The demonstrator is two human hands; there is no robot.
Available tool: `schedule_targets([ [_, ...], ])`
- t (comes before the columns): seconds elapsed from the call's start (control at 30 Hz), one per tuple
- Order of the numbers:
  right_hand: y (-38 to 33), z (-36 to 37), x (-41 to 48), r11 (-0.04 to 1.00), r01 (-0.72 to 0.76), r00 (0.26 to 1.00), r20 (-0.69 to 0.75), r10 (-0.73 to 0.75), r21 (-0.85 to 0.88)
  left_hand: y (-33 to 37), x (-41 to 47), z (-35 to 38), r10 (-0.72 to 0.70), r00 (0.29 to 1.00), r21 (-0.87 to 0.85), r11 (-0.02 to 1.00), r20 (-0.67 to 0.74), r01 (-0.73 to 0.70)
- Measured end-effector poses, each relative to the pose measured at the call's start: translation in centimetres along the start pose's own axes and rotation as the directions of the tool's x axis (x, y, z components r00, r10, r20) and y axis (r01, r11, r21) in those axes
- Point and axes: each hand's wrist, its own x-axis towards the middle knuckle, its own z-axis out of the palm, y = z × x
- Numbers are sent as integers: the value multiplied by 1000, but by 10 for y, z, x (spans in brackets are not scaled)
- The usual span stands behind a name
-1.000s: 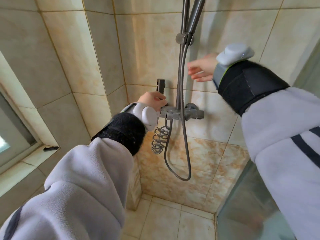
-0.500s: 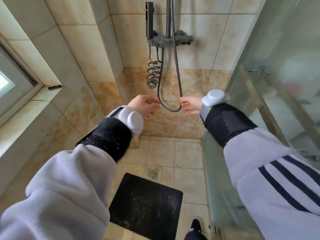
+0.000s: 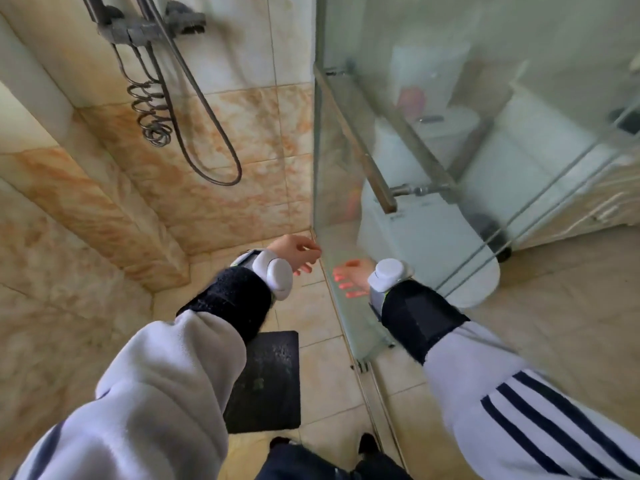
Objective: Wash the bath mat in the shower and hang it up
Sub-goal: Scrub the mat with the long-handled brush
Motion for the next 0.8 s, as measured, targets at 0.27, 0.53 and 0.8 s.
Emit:
schedule_targets([
  [0.27,117,-94,-41,978,-113,985,108,134,-175,52,3,111,-39,994,6,999,105,39],
  [0.53,141,-192,-28,972,-194,981,27,192,130,64,7,199,-108,985,60,993,137,100],
  [0.8,137,-191,37,949,-172,980,143,137,264,39,-5,205,-230,973,-2,973,-4,230],
])
